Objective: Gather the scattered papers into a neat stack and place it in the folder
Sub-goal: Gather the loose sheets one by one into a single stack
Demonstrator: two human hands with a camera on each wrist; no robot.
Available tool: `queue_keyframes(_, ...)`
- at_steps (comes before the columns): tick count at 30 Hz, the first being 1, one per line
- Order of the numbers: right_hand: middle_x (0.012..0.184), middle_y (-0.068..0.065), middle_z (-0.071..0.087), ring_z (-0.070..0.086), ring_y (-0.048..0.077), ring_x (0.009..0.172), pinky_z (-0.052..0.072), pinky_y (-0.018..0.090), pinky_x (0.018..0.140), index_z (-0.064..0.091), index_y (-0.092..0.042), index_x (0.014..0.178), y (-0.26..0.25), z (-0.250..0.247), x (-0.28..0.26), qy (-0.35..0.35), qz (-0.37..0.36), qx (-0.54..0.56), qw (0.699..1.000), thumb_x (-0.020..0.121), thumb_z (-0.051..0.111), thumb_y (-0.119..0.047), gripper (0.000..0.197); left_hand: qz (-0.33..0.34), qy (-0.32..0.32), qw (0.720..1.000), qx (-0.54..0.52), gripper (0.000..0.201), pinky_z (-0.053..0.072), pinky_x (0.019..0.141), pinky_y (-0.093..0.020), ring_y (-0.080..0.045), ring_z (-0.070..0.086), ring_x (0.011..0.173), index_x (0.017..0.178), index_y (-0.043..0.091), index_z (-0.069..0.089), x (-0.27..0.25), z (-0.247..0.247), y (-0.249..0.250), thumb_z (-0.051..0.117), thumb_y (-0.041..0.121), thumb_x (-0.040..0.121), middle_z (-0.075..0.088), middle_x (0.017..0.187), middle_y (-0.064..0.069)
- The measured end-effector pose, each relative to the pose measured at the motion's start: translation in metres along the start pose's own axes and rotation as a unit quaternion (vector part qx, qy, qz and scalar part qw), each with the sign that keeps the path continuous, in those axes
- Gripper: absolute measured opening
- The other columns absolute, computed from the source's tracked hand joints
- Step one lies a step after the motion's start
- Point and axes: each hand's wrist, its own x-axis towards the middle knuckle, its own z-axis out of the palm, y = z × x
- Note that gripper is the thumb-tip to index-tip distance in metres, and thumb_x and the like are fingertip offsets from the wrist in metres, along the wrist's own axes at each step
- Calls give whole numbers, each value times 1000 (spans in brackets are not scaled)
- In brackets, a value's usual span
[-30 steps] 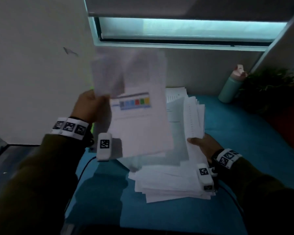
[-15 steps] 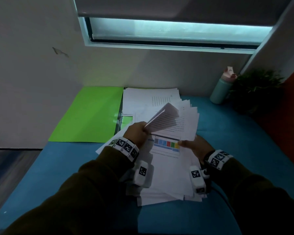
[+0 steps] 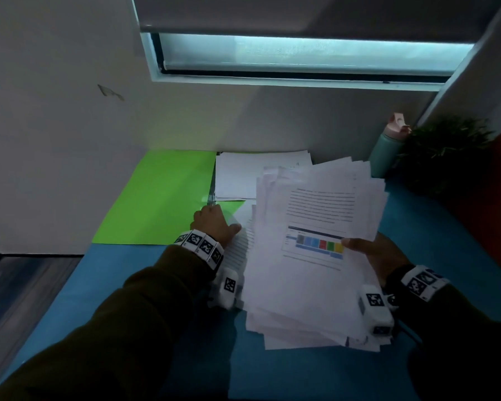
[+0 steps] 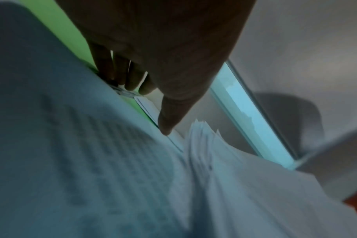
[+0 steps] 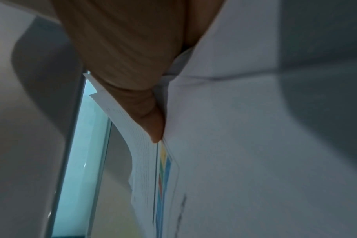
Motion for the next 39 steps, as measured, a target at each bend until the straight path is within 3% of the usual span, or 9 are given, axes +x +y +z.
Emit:
queue_keyframes(6, 114, 10, 71, 69, 26, 99, 59, 32, 79, 65, -14, 118, 5, -10, -3, 8, 15, 30, 999, 60, 85, -23, 62, 41, -67, 997, 7, 77, 43, 104, -43, -35, 49, 129, 140, 7, 42, 3, 7, 18, 69, 52, 84, 39, 145, -18)
queue_keyframes(10, 105, 4, 74, 67, 25, 97, 59, 29, 74, 66, -17, 109, 5, -8, -4, 24, 20, 37, 999, 79, 67, -5, 32, 28, -112, 993, -7, 53, 50, 91, -38, -29, 59, 114, 124, 8, 51, 3, 5, 21, 74, 33, 83, 59, 129, -10)
queue_keyframes(16, 115, 12, 68, 63, 29, 101, 56, 33, 81, 63, -11, 118, -4, -26, -3, 66, 26, 28, 997, 86, 62, -2, 33, 35, -153, 979, -130, 30, 51, 84, -34, -30, 64, 97, 101, 8, 60, -3, -27, -7, 75, 14, 76, 66, 117, -19)
queue_keyframes(20, 118, 15, 65, 63, 27, 92, 54, 31, 72, 59, -4, 125, -5, -36, -3, 92, 39, 29, 995, 87, 62, -3, 38, 50, -160, 953, -250, 57, 54, 92, -52, -38, 69, 97, 97, 17, 65, -11, -54, -43, 79, 36, 45, 72, 106, -17)
queue_keyframes(24, 123, 18, 62, 62, 28, 94, 50, 34, 76, 56, -3, 128, -4, -41, -6, 90, 51, 27, 994, 88, 62, -2, 41, 44, -187, 928, -318, 66, 56, 89, -50, -32, 71, 89, 107, 16, 69, -20, -69, -75, 86, 38, 48, 75, 102, -15)
queue_keyframes(31, 108, 11, 67, 64, 25, 85, 56, 26, 59, 58, -3, 124, -5, -39, -6, 74, 58, 19, 995, 88, 59, 0, 36, 77, -121, 877, -458, 56, 58, 67, -24, -16, 73, 82, 116, 5, 65, -34, -82, -107, 87, 19, 66, 74, 105, -14)
queue_keyframes(35, 100, 11, 69, 66, 25, 79, 57, 25, 53, 59, -3, 124, -7, -30, -5, 61, 69, 16, 996, 88, 59, 0, 36, 74, -89, 831, -544, 46, 59, 66, -29, -21, 72, 78, 117, -1, 61, -31, -79, -86, 75, 9, 74, 74, 99, -12)
queue_keyframes(37, 104, 13, 70, 69, 26, 79, 58, 28, 57, 58, -3, 126, -4, -23, -4, 49, 71, 15, 996, 87, 61, -4, 40, 82, -72, 839, -533, 32, 58, 73, -30, -18, 71, 78, 110, 2, 64, -30, -64, -56, 71, 0, 79, 76, 94, -7)
queue_keyframes(39, 107, 13, 70, 71, 23, 78, 59, 29, 59, 59, -5, 126, -2, -14, -1, 45, 64, 7, 997, 77, 76, -28, 57, 91, -61, 855, -506, 39, 55, 84, -39, -22, 68, 84, 103, 10, 68, -28, -40, -25, 79, 17, 66, 75, 97, -11)
